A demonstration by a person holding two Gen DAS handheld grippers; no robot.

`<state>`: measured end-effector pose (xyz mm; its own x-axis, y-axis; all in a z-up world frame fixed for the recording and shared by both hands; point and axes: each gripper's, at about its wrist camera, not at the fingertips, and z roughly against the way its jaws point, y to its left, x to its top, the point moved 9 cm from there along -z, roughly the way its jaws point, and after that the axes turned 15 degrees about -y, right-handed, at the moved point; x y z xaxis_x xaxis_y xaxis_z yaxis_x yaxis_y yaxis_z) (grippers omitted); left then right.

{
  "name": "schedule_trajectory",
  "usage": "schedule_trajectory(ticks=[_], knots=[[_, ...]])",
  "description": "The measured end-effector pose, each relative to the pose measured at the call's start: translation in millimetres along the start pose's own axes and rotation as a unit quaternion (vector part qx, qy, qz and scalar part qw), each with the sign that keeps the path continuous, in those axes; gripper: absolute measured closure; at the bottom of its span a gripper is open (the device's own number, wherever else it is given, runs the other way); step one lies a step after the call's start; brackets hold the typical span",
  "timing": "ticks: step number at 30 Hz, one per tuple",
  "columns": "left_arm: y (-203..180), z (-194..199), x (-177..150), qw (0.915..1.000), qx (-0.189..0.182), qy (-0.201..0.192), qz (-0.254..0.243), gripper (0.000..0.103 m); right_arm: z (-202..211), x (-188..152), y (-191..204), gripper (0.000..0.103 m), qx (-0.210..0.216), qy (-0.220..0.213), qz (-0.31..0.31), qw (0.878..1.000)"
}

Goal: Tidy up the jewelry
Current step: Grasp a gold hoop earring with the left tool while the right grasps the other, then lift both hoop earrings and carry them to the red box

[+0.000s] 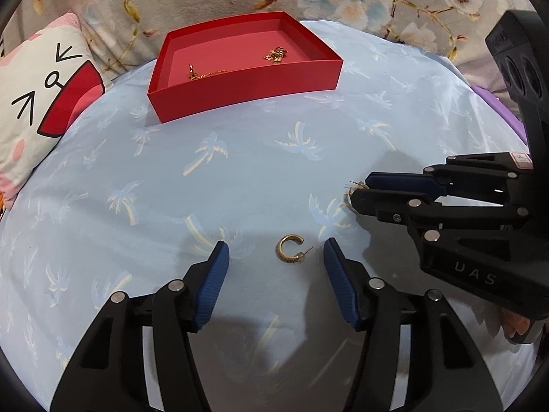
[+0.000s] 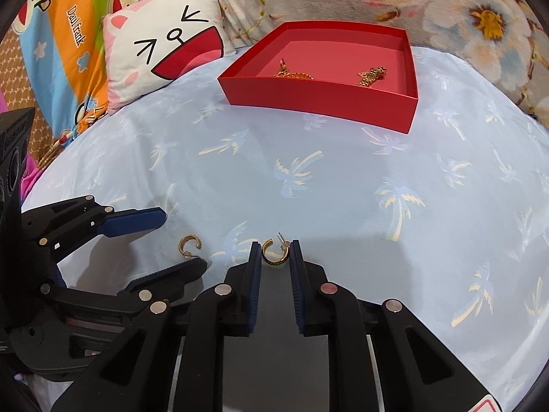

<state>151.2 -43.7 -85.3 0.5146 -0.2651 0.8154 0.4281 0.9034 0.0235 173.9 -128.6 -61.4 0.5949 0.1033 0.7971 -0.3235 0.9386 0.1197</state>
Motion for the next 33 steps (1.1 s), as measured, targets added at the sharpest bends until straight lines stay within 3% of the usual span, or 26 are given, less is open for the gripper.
schedule_trajectory(ticks=[9,19,24,28,33], knots=[[0,1,3,0.9999,-0.005,-0.006,0.010,0.086,0,-2,-4,0.087,-0.003,0.001,-0.007,1.000],[2,2,6,0.9995,-0.017,-0.006,0.026,0.086,3,4,-11,0.088,-0.004,-0.005,-0.018,1.000],[14,3,17,0.9995,-0.001,-0.016,0.029,0.086,6,16,-22,0.088,-0.008,-0.014,-0.033,0.999],[23,1,43,0.9993,0.007,-0.033,0.017,0.086,7,32,-36,0.088,-0.011,-0.022,-0.052,0.998],[37,-9,89,0.9981,0.009,-0.060,0.014,0.086,2,80,-54,0.088,-0.027,-0.050,-0.051,0.997]])
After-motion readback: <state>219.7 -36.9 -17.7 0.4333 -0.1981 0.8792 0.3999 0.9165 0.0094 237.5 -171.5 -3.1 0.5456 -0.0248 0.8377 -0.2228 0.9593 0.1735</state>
